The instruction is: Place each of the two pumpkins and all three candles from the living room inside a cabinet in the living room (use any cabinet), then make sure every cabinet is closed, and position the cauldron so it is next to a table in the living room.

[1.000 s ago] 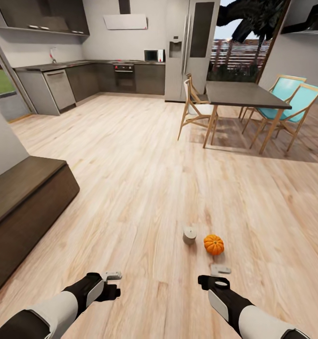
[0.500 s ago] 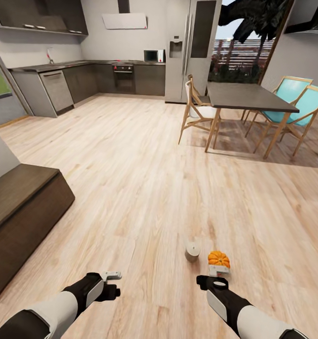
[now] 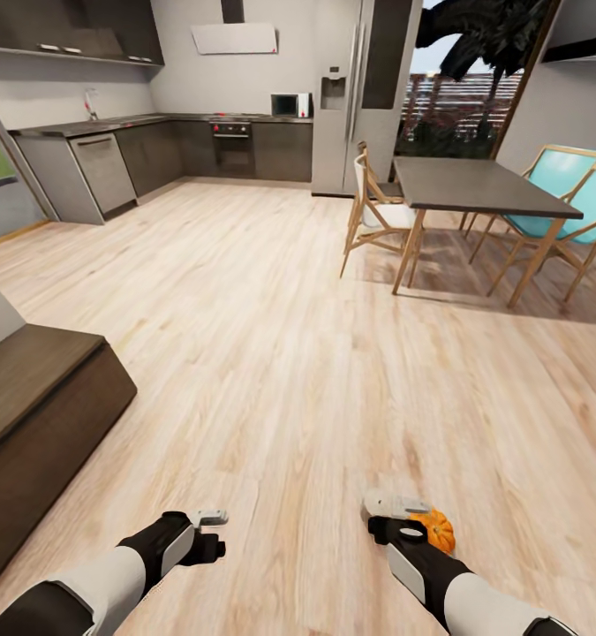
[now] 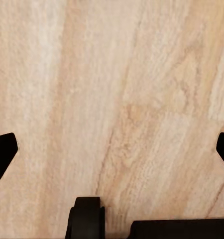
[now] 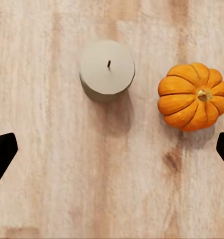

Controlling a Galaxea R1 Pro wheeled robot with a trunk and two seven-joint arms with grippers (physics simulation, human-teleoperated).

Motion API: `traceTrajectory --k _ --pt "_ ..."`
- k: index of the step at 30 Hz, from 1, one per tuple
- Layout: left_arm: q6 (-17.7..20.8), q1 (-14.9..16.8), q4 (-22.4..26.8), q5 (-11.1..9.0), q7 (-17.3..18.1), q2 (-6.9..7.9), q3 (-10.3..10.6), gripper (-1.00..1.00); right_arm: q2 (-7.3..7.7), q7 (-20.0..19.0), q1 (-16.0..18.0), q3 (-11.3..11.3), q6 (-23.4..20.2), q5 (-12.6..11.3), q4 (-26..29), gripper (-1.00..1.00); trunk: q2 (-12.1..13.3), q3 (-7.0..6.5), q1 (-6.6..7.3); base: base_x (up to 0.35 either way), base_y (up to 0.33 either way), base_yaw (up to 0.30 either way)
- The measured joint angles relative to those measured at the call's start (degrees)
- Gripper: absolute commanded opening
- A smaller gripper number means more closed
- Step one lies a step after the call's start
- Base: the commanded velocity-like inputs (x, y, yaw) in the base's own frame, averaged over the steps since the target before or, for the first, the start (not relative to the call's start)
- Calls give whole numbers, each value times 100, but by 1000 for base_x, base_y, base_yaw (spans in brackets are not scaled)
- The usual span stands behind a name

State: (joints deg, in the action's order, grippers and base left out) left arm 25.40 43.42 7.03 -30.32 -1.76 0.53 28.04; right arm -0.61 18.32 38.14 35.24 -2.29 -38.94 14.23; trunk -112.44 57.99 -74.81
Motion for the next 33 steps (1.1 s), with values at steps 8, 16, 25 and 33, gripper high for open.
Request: traceTrajectory --k 8,16,25,33 --pt "0 0 0 0 0 -3 0 100 0 4 0 0 0 0 -1 100 0 0 0 326 129 0" --pt "0 0 0 0 0 -3 0 100 -14 -4 0 0 0 -33 0 100 0 -15 0 326 109 -103" --pt "0 0 0 0 0 -1 0 100 -18 -5 0 0 0 -44 0 100 0 -68 0 326 68 -241" --pt "0 0 0 0 0 -2 0 100 -18 -9 0 0 0 -44 -6 100 0 -115 0 257 3 -223"
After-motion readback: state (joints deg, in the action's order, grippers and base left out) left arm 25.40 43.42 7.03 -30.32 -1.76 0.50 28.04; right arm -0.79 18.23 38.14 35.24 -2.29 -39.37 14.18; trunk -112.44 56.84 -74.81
